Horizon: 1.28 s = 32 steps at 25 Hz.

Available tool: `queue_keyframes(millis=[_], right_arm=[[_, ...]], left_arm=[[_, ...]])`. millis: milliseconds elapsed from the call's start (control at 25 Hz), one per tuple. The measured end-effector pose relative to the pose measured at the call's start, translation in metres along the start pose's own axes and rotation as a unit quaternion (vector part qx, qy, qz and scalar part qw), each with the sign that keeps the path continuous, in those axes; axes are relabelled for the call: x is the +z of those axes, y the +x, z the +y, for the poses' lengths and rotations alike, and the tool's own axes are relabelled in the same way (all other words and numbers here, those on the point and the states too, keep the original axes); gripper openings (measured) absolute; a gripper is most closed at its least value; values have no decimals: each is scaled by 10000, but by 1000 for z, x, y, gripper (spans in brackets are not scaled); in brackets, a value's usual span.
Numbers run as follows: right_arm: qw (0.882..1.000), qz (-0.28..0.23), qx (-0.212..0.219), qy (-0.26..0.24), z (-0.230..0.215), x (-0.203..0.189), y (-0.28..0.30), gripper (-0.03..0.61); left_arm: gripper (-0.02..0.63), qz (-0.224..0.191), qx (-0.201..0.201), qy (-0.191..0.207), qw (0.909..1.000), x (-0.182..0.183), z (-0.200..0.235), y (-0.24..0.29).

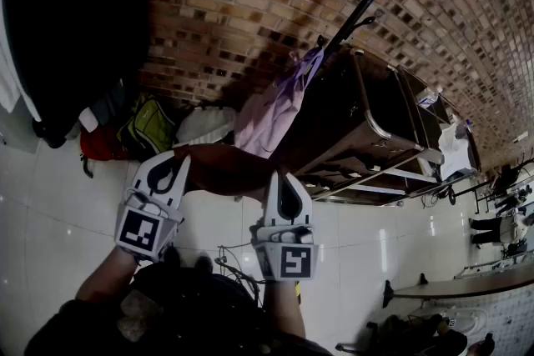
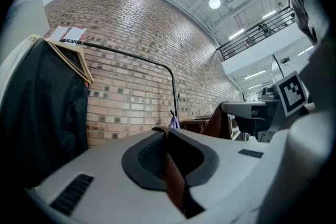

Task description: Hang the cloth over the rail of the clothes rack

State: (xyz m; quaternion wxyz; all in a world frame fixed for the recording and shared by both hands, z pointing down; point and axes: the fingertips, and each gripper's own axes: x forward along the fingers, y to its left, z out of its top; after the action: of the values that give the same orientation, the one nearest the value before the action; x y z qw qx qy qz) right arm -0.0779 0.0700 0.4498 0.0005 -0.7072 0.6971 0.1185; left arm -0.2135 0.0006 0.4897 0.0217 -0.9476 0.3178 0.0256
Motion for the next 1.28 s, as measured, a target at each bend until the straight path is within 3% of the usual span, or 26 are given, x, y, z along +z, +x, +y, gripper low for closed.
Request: queue_keyframes(millis=[520,760,960,1280], right_arm=[[9987,91,-494,-14,-8,-9,-2,2],[9990,-112,-422,35,-33,-14,11,2],[9994,-268,-216,10,-76,-28,37,2],[9977,-634,-234,36,-195,-29,71,2]], left_arm=[[23,65,-467,-93,9988,-16,5,20],[23,16,-451,15,9990,-16,-5,45],[23,-32,-306,147,9994,-16,-17,90],[23,-44,-299,272,9992,-9,-70,201]])
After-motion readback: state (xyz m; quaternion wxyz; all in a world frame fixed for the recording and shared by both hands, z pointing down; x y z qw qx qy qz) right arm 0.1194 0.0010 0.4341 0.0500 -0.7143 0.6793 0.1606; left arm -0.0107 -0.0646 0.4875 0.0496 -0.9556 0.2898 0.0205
